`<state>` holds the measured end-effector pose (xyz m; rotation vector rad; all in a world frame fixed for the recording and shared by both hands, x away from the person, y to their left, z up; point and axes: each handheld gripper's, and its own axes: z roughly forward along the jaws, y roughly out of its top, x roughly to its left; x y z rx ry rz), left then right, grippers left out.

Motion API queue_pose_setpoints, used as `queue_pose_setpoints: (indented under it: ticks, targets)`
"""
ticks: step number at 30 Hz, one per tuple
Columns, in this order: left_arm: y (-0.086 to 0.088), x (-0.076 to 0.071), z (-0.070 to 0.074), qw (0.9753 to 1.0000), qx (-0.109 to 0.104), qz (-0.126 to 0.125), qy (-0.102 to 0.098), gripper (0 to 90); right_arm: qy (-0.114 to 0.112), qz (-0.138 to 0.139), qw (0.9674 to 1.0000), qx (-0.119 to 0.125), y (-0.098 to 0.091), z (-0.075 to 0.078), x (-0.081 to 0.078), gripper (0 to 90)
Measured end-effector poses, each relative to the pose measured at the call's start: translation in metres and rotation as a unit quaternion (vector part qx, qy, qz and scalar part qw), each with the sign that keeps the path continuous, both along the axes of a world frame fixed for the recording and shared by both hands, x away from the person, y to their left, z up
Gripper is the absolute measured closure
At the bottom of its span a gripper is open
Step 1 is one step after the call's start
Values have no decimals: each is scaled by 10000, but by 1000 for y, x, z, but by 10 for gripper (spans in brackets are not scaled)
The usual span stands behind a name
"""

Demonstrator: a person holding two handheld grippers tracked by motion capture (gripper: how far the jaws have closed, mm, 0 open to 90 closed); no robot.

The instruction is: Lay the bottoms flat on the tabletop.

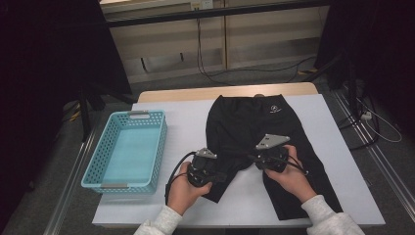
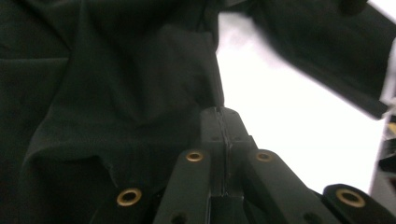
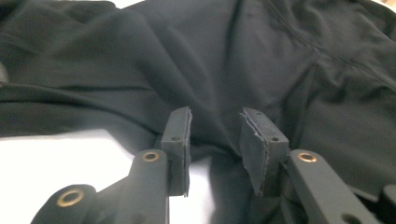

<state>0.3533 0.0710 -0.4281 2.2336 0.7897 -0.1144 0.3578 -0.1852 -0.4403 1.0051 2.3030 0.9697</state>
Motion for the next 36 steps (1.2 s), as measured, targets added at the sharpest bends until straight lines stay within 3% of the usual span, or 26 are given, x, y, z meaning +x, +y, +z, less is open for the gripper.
queue_pose_setpoints:
  ticks: [3, 8, 12, 16, 20, 23, 24, 26, 27, 29, 31, 34, 36]
  targets:
    - [-1, -2, 0, 10000, -51, -46, 52, 897, 85, -127, 9999, 5, -2, -4, 3, 570]
    - [-5, -5, 1, 9998, -104, -134, 108, 897, 147, -75, 9998, -120, 6, -10, 5, 590]
    - [-9, -8, 1, 9997, -35, -217, 126, 897, 203, -64, 9994, -290, 11, -15, 10, 680]
    - [-12, -9, 0, 9995, -53, -286, 150, 897, 200, 70, 9994, -285, 13, -15, 13, 861]
    - [-18, -12, 2, 9989, -169, -432, 111, 896, -97, -17, 9999, -100, 8, -7, 16, 863]
    - [-23, -15, 1, 9982, -282, -521, 113, 880, -33, -103, 9999, -51, 7, -9, 15, 778]
    - [-24, -15, 1, 9981, -340, -505, 105, 832, -57, -121, 9999, -94, 8, -9, 15, 769]
    - [-23, -12, 2, 9986, -417, -331, 23, 590, -66, -156, 9999, -19, 7, -8, 13, 681]
    - [-20, -11, 3, 9988, -407, -269, -55, 534, -89, -161, 9998, -29, 7, -6, 11, 661]
    - [-12, -6, 6, 9988, -456, -131, -136, 494, -110, -113, 9999, -18, 8, -3, 7, 598]
    - [-3, -1, 8, 9986, -459, 51, -244, 390, -140, -112, 9998, -69, 9, -1, 3, 567]
    - [8, 4, 15, 9978, -441, 208, -450, 346, -139, -127, 9998, 13, 7, 0, 0, 522]
    - [14, 7, 18, 9971, -484, 334, -485, 300, -127, -136, 9998, 28, 8, 0, 0, 498]
